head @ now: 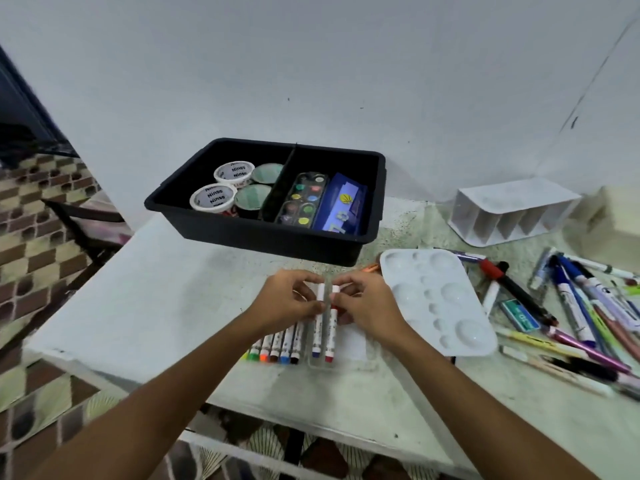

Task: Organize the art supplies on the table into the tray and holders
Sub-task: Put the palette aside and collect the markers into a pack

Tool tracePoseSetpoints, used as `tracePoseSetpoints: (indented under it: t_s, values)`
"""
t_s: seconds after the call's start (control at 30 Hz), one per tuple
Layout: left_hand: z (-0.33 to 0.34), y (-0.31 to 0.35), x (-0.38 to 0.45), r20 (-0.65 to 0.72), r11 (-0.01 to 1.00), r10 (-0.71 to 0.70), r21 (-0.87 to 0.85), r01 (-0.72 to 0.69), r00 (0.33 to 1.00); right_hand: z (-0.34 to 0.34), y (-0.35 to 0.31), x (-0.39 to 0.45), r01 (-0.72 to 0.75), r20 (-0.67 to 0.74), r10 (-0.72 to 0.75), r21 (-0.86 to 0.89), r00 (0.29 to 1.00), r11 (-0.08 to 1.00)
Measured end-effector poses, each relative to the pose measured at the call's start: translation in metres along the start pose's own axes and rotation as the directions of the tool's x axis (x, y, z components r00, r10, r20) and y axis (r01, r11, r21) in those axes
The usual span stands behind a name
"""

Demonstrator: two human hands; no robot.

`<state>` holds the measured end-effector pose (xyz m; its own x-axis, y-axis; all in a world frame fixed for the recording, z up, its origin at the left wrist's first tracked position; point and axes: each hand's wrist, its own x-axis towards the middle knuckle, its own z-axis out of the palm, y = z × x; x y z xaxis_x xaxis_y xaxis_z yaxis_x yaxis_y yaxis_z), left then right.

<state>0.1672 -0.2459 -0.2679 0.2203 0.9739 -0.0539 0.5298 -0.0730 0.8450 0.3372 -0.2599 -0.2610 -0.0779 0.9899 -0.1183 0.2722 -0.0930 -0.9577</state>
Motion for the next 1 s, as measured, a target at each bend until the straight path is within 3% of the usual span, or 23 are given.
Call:
tracePoseSetpoints:
  t_s: [0.33,0.47,0.6,0.77,1.0]
  values:
    - [0.003,-0.004,-0.004,0.067,0.994,0.048,0.098,-0.054,0.997,0.006,0.005,-0.001,-0.027,-0.011,0.025,-0.169,1.000,0.985]
    - [0.004,-0.005,-0.005,0.106,0.972,0.103,0.200,-0.123,0.989,0.003,0.006,-0.005,0.043,0.023,-0.038,-0.295,0.999,0.955]
    - [-0.004,-0.013,-0.006,0.170,0.899,0.207,0.356,-0.256,0.963,-0.005,0.004,-0.010,0.159,0.106,-0.123,-0.483,0.987,0.861]
    - [-0.010,-0.022,-0.012,0.332,0.761,0.276,0.498,-0.416,0.902,-0.012,0.003,-0.019,0.230,0.290,-0.041,-0.656,0.956,0.719]
    - [-0.008,-0.016,-0.007,0.384,0.654,0.242,0.614,-0.442,0.891,-0.010,-0.001,-0.024,0.325,0.349,-0.067,-0.762,0.935,0.560]
